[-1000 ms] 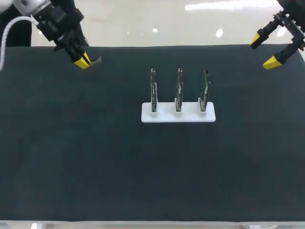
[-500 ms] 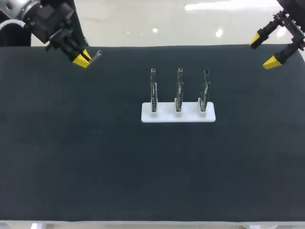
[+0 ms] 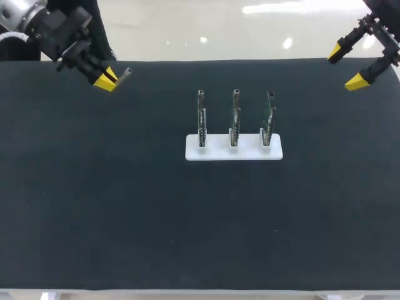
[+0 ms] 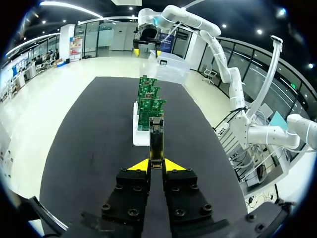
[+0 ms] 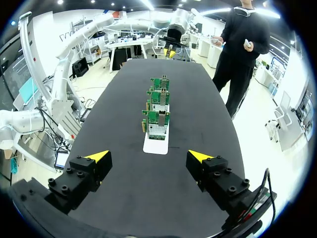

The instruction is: Pick up the optical module with the left hand, and insert it into the network port with the right hand.

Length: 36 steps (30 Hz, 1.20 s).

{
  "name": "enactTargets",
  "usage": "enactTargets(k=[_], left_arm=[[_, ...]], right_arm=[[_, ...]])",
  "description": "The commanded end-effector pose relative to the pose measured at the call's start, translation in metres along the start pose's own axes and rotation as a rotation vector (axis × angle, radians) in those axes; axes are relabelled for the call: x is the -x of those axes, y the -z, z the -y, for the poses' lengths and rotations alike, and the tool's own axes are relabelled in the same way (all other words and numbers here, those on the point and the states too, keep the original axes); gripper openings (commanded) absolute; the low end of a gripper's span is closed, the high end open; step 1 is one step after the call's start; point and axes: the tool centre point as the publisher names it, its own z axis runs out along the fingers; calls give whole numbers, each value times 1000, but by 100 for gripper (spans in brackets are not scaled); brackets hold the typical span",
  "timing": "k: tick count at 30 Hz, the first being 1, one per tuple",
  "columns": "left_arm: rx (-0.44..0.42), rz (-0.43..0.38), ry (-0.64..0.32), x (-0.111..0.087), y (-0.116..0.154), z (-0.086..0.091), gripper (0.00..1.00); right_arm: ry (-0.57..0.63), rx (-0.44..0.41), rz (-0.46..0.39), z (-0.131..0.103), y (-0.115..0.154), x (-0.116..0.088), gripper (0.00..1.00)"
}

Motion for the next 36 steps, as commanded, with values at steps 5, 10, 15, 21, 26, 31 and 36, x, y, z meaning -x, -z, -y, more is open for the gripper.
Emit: enactTargets(k=[5,10,15,21,26,31,36], left_arm=[[-4,214,-21,14,-10,17,0],[-14,337,-7,43,-32,28,0],[22,438,9,70,-58,31,0],[72,525,23,97,-82,31,0],[119,593,8,111,-95,32,0],[170,644,10,120,-100,31,0],[200,674,7,124,-104,28,0]], right_arm=[[0,-2,0,-1,0,0,100],[0,-2,0,-1,0,0,100],[0,-2,0,-1,0,0,100],[0,-2,0,-1,0,0,100],[0,-2,0,-1,0,0,100],[0,-2,0,-1,0,0,100],[0,-2,0,-1,0,0,100]])
